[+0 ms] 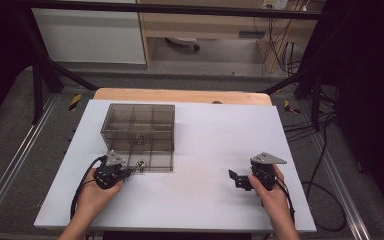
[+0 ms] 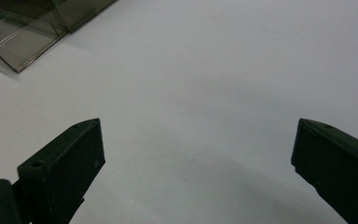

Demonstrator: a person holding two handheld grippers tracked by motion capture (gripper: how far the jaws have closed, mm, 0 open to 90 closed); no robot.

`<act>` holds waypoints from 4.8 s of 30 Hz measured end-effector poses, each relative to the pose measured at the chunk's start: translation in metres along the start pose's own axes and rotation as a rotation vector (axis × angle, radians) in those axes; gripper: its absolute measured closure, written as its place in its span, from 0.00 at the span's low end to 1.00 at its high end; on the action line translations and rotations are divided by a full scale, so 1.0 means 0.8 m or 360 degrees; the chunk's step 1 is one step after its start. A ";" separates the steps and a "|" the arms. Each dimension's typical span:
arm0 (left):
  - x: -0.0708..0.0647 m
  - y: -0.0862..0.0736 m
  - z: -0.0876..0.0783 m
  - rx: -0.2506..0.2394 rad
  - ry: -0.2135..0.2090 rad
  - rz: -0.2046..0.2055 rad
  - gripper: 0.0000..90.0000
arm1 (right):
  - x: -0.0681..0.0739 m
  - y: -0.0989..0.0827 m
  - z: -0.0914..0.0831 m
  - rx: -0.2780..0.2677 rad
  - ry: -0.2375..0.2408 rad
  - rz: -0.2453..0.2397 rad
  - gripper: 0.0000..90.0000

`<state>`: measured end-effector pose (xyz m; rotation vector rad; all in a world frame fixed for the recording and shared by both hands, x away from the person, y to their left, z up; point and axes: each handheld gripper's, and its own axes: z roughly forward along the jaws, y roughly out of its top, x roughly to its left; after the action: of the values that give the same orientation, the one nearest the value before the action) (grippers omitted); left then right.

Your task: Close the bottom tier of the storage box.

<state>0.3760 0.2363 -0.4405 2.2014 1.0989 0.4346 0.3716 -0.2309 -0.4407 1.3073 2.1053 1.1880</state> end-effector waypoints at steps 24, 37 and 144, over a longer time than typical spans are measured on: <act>0.001 0.000 0.000 -0.0004 -0.0011 -0.0006 1.00 | 0.007 0.001 0.005 0.0006 0.0010 -0.0038 0.03; 0.005 0.008 0.003 0.0026 -0.0042 -0.0018 1.00 | 0.008 0.001 0.004 0.0008 0.0025 -0.0038 0.03; 0.033 0.047 0.030 0.0026 0.0050 -0.0028 1.00 | 0.007 0.001 0.005 0.0011 0.0023 -0.0033 0.03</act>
<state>0.4271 0.2309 -0.4331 2.2039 1.1414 0.4554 0.3722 -0.2239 -0.4417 1.2806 2.1296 1.1864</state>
